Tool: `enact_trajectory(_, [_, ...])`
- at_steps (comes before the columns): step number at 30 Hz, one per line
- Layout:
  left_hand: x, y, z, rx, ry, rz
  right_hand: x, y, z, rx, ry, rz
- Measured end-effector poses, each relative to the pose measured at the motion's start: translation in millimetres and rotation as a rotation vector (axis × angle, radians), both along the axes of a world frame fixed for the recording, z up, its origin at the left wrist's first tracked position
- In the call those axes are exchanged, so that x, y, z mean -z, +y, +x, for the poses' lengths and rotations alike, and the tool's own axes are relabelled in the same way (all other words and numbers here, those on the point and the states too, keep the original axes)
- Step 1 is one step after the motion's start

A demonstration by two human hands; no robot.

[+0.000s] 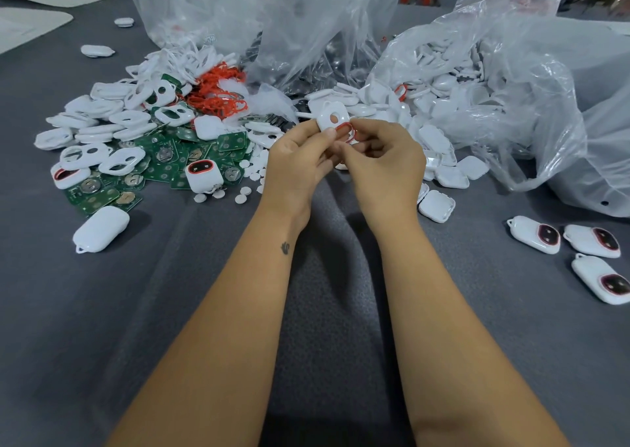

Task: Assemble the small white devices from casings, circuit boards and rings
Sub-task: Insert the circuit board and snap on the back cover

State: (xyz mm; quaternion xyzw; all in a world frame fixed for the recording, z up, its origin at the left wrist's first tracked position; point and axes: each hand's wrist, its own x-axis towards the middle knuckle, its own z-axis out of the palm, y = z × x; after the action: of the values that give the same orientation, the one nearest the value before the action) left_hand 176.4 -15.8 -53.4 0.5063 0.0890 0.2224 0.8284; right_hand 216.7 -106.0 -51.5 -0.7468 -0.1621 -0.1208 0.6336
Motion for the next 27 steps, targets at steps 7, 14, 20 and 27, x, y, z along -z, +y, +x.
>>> enact_trajectory(7, [3.2,0.7,-0.2,0.049,-0.040,0.027,0.9,1.2,-1.3,0.009,0.055,0.079])
enact_trajectory(14, [4.4,4.3,1.0,0.063,0.053,-0.008,1.6,-1.6,-0.9,-0.033,0.039,0.054])
enact_trajectory(20, [5.2,3.0,1.9,-0.004,0.041,-0.070,3.2,0.9,-3.1,-0.103,0.072,0.007])
enact_trajectory(27, [5.0,0.1,2.3,-0.074,-0.001,-0.069,-1.5,2.3,-5.1,-0.036,0.149,0.090])
